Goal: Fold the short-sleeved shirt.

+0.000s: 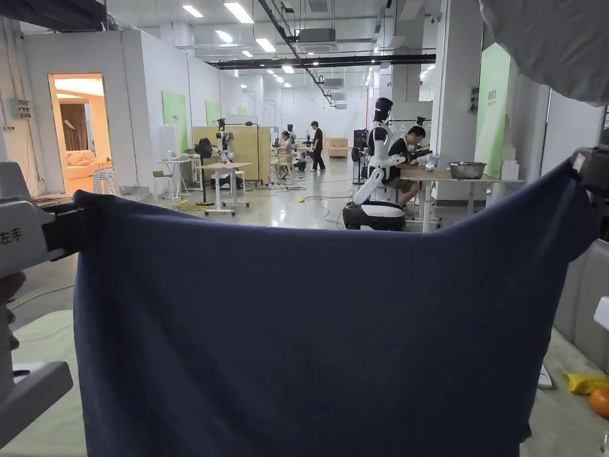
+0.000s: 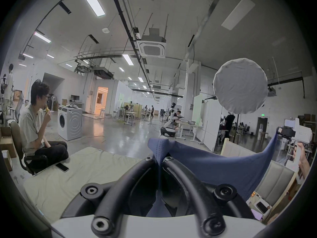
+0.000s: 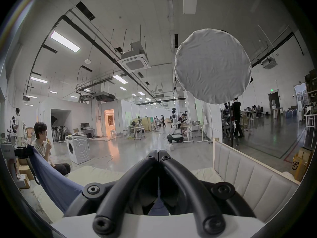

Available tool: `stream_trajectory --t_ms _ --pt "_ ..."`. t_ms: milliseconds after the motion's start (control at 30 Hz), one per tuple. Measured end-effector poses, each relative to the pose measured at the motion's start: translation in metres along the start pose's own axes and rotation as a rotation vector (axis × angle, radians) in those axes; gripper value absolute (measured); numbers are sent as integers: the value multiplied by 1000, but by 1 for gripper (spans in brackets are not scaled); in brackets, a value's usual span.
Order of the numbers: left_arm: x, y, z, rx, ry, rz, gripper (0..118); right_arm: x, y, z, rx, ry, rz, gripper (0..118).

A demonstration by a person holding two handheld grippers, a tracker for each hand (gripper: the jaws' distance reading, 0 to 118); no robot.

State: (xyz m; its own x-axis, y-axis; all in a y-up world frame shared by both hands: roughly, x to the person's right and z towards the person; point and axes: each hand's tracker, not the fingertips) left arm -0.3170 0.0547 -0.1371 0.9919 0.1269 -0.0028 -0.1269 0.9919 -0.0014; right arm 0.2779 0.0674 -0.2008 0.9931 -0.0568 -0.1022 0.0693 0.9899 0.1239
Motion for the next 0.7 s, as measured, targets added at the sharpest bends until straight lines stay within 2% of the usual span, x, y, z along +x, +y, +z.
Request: stream_trajectory --t_ms 33,233,367,500,700 --pt "-2 2 -3 -1 5 -1 4 -2 3 -2 8 -2 -9 1" --pt "-7 7 -36 -24 33 -1 4 -27 26 -17 53 -36 72 1" --pt "-6 4 -50 -23 44 27 4 -38 33 -28 76 -35 77 1" --pt "-11 -1 -68 -23 44 10 4 -45 39 -52 64 -56 144 1" --pt "-7 0 -110 -16 53 12 4 -51 37 -82 81 -80 149 1"
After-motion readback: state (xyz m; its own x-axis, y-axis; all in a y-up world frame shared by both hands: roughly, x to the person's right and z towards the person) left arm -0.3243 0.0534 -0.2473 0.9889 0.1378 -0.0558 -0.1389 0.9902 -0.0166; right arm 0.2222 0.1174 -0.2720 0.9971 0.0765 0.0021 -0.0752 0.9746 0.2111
